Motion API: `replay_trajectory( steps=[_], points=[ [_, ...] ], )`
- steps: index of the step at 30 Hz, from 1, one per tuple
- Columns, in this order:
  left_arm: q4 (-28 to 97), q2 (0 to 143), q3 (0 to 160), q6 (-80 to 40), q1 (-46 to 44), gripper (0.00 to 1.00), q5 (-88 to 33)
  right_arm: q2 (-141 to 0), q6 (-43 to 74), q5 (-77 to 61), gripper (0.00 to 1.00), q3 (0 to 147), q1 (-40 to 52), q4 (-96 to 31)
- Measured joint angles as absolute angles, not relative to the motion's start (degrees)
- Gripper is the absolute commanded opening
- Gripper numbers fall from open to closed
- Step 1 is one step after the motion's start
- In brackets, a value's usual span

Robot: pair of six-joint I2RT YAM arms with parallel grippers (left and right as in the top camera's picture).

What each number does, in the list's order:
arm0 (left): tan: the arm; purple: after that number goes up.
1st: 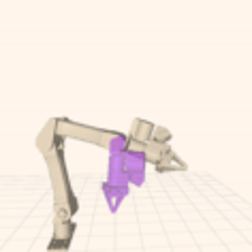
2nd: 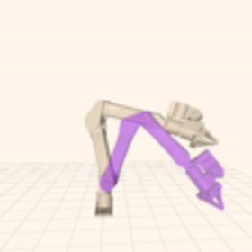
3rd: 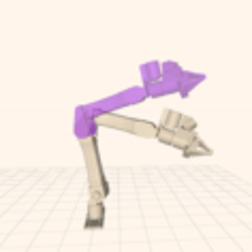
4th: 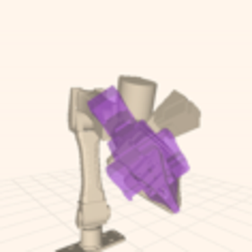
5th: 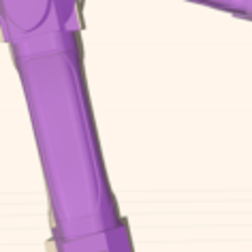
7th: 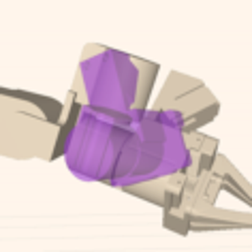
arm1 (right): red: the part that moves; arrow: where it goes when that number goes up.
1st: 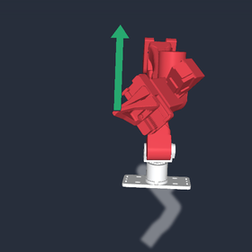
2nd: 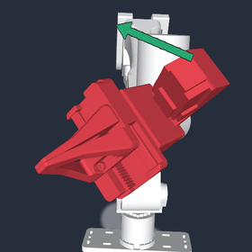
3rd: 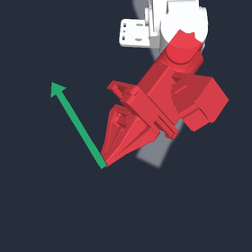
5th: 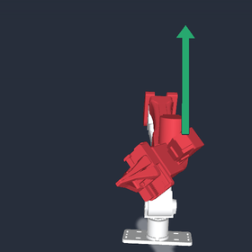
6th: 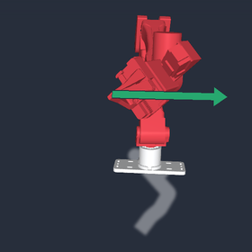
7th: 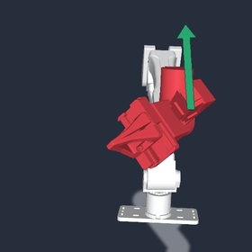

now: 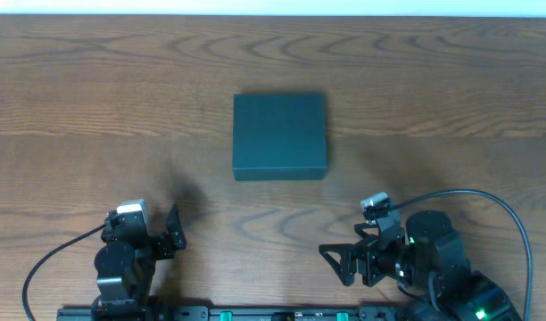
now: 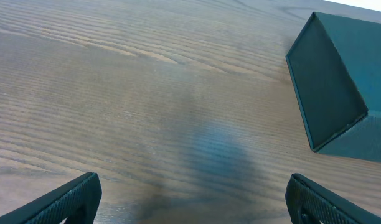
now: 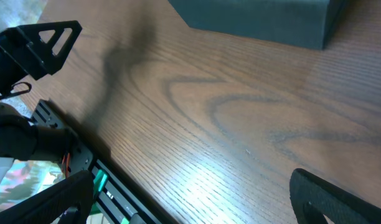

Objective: Pack container

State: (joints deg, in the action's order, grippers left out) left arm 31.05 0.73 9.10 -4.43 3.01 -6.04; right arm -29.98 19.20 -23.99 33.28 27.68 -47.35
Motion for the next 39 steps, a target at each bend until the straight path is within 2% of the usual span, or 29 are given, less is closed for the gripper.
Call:
replay_trajectory(
  steps=[14,19,28,35,39],
  points=[
    [31.0,0.7,9.1,-4.4,3.0,0.96,-6.1,-30.0,19.1,-23.8,0.99,33.3,27.7,-47.3],
    [31.1,0.7,9.1,-4.4,3.0,0.96,-6.0,-28.9,13.2,-17.6,0.99,32.1,27.7,-45.1],
    [31.0,0.7,9.1,-4.4,3.0,0.96,-6.1,-16.1,-2.2,-14.4,0.99,19.0,26.5,-37.7],
    [31.1,0.6,9.1,-4.4,3.0,0.96,-6.1,-2.9,-5.9,-13.6,0.99,9.8,25.1,-37.3],
    [31.1,0.6,9.1,-4.4,3.0,0.96,-6.2,-0.8,-6.5,-13.5,0.99,9.5,25.1,-37.0]
  ],
)
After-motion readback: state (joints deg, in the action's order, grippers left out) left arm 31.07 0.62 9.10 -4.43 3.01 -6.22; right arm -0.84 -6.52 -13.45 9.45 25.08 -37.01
